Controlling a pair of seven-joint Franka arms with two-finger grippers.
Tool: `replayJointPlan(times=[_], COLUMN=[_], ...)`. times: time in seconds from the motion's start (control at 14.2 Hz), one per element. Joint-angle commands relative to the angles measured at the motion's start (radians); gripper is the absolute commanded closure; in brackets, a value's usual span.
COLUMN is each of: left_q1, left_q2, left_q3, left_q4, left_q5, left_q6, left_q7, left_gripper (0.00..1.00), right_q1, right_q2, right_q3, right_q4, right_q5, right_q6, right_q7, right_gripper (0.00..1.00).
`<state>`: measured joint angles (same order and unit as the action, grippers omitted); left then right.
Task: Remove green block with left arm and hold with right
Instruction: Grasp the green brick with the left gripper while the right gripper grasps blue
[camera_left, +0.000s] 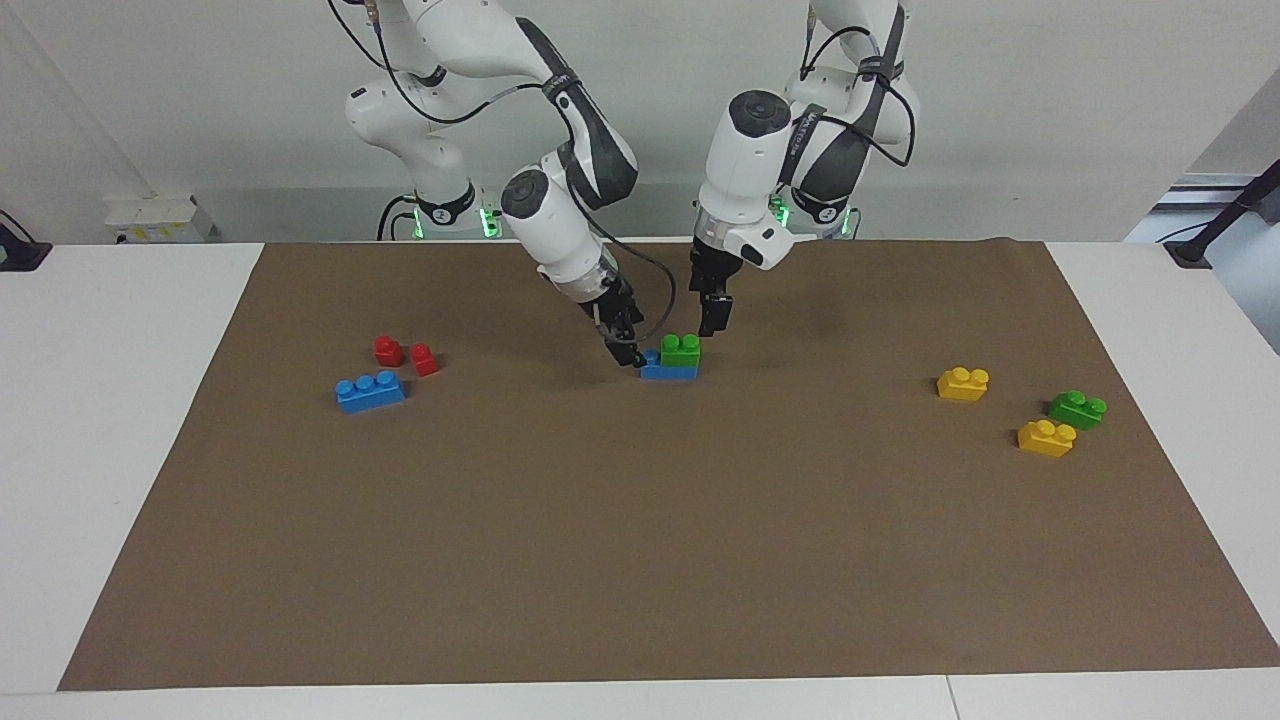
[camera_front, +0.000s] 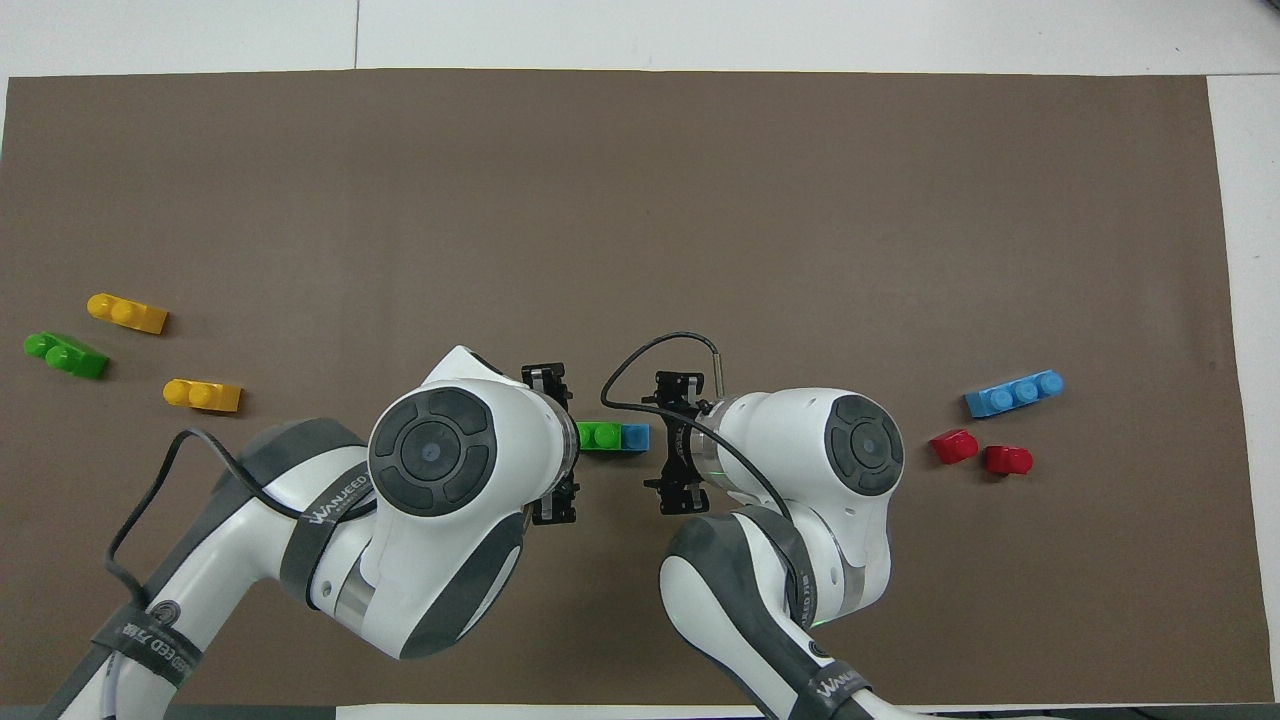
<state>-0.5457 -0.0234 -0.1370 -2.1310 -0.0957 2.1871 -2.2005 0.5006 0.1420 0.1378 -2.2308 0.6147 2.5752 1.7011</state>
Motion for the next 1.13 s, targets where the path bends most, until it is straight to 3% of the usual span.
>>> replayJointPlan(times=[0.0,0.49,1.06], left_q1=[-0.040,-0.062,-0.057], left_q2=[0.012,0.045,0.082], left_q3=[0.016,0.017,0.020], left_q4=[-0.047,-0.096,-0.107], left_q5=[-0.006,0.001,0.010], left_q6=[0.057,0.160,0.217], left_q7=[-0.030,-0.079,-0.082], left_gripper=[0.00,0.00,0.00], right_q1=[0.007,0.022,0.036], right_q2=[0.019,0.090,0.110], right_q3=[-0.001,-0.001,-0.001], right_q4=[-0.006,0.017,0.017], right_q5=[0.023,0.022,0.023], right_q6=[0.036,0.104,0.140], right_q7=[-0.001,-0.014,-0.012], right_gripper=[0.03,0.03,0.05])
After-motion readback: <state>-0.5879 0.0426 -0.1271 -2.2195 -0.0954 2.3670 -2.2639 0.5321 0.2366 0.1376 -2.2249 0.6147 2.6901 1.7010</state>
